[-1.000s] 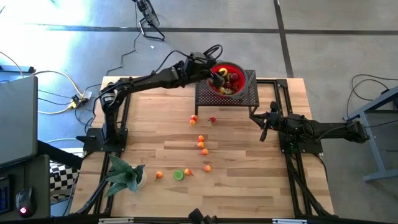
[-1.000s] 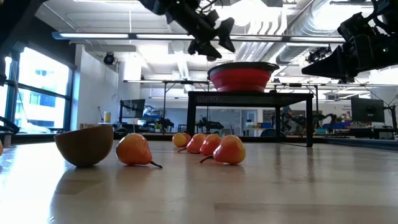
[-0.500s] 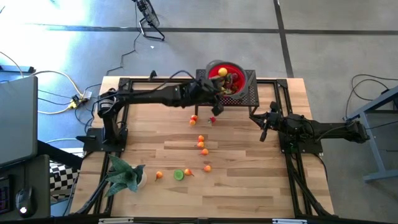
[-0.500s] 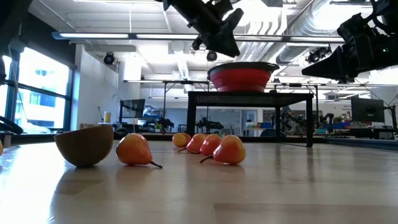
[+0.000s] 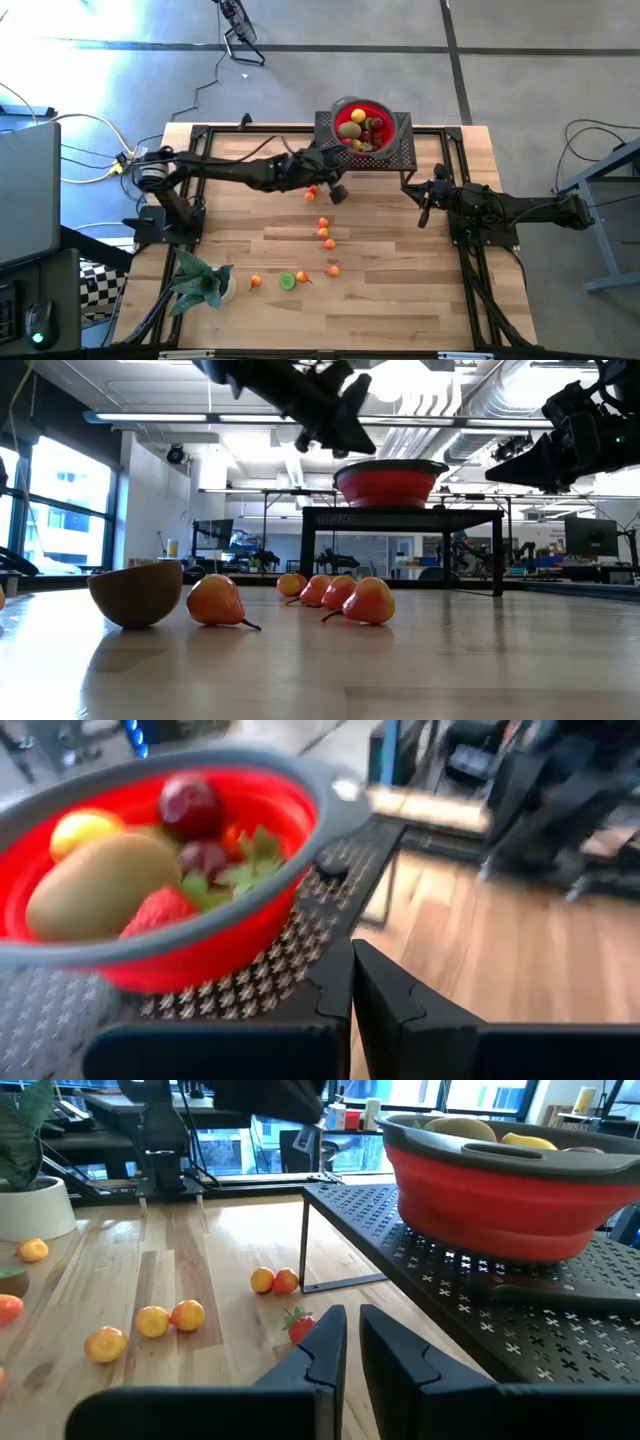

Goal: Pick & Place Fruit
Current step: Put the strawberry into the strainer on the shelf

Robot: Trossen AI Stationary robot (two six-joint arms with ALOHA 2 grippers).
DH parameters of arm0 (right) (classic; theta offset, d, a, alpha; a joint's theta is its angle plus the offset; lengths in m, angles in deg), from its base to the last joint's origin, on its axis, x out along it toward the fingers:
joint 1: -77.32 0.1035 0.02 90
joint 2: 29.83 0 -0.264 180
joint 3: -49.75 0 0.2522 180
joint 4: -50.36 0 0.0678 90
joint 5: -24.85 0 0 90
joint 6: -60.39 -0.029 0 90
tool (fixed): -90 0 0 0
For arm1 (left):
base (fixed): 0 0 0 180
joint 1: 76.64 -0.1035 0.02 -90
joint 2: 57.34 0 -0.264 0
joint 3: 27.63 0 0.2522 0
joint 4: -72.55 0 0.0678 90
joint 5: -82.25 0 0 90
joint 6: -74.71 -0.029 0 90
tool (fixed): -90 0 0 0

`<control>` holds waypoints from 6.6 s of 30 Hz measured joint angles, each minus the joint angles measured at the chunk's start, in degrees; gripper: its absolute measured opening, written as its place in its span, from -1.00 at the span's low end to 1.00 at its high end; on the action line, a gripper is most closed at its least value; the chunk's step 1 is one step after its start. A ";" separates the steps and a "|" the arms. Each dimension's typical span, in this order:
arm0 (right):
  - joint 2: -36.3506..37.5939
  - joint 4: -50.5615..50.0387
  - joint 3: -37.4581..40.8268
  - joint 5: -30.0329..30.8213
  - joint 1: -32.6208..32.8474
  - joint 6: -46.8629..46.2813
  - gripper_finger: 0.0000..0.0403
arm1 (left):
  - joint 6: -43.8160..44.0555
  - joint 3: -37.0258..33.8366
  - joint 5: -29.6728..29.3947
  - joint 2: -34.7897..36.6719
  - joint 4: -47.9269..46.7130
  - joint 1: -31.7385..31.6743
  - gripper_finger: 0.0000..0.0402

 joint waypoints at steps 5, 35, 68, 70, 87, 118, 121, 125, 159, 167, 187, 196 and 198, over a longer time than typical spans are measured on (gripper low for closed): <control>-0.02 0.91 0.00 -0.58 0.01 0.18 -0.87 | -0.42 -8.26 0.10 7.02 5.66 1.10 -0.97; -0.37 3.81 0.00 -1.46 0.01 0.44 -0.87 | -13.54 -31.15 -10.46 40.97 7.50 18.98 -0.97; -17.04 15.37 -5.07 5.06 3.32 -1.12 -0.98 | -8.25 -57.25 1.16 48.09 30.92 7.01 -0.97; -22.33 15.31 -7.65 5.08 4.38 -0.58 -0.98 | -7.37 -57.25 1.15 48.05 29.43 6.20 -0.97; -66.04 16.69 -28.63 8.27 12.28 3.69 -0.98 | -6.08 -57.23 1.17 48.66 28.93 5.80 -0.97; -91.74 19.17 -41.08 16.80 6.98 1.81 -0.09 | -5.92 -57.16 1.13 48.66 28.45 5.80 -0.97; -92.49 19.83 -41.03 14.92 6.40 3.00 -0.13 | -5.99 -57.14 1.13 48.66 28.47 5.80 -0.97; -93.66 20.31 -41.03 14.36 6.46 5.82 -0.14 | -5.99 -57.14 1.13 48.66 28.45 5.80 -0.97; -101.72 17.96 -46.56 19.59 3.07 18.05 -0.27 | -5.86 -57.12 1.47 48.64 27.07 5.82 -0.97; -101.71 16.82 -46.57 19.44 2.14 18.27 -0.27 | -5.86 -57.14 1.52 48.64 27.10 5.82 -0.97; -101.72 15.20 -46.56 16.86 2.04 18.03 -0.50 | -5.86 -57.16 1.51 48.64 27.23 5.82 -0.97; -101.77 15.24 -46.52 16.86 2.06 17.88 -0.74 | -5.86 -57.19 1.50 48.64 27.24 5.82 -0.97; -101.77 15.24 -46.51 16.97 2.10 17.86 -0.79 | -5.86 -57.21 1.50 48.64 27.25 5.82 -0.97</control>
